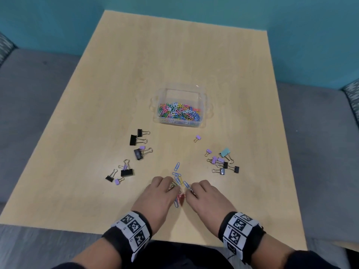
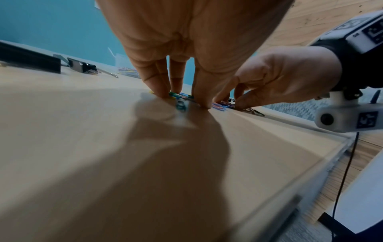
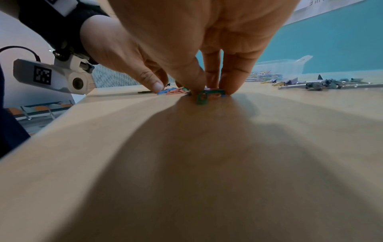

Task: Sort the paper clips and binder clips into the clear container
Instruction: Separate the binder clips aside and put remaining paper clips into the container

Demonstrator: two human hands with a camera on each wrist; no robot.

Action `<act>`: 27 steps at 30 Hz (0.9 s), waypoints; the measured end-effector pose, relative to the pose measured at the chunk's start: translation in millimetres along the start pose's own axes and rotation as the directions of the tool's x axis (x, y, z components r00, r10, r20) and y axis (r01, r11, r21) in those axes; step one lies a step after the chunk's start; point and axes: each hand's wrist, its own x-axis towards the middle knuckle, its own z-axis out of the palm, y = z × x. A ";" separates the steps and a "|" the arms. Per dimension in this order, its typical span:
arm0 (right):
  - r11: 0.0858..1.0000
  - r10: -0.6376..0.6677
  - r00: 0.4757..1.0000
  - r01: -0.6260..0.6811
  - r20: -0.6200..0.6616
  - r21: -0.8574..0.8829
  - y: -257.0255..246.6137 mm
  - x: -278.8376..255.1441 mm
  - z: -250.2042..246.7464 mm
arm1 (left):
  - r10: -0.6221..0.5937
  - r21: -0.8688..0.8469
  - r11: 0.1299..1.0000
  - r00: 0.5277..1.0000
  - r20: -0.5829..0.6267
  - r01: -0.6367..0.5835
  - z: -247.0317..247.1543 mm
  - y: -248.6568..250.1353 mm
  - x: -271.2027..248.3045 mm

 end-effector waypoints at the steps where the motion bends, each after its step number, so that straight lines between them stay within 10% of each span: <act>1: 1.000 -0.003 1.000 0.003 -0.007 0.002 0.8 0.9 0.0 | 0.010 0.001 1.000 1.000 -0.011 -0.010 -1.0 0.9 0.6; 15: 0.967 0.126 0.992 -0.129 0.029 0.217 10.0 20.6 -2.7 | 0.054 0.063 0.997 0.998 -0.016 -0.053 -15.8 4.5 16.1; 27: 0.878 0.271 0.951 -0.306 0.146 0.368 22.4 62.1 -9.4 | -0.251 -0.113 0.960 0.966 0.057 0.256 -24.4 -5.0 51.4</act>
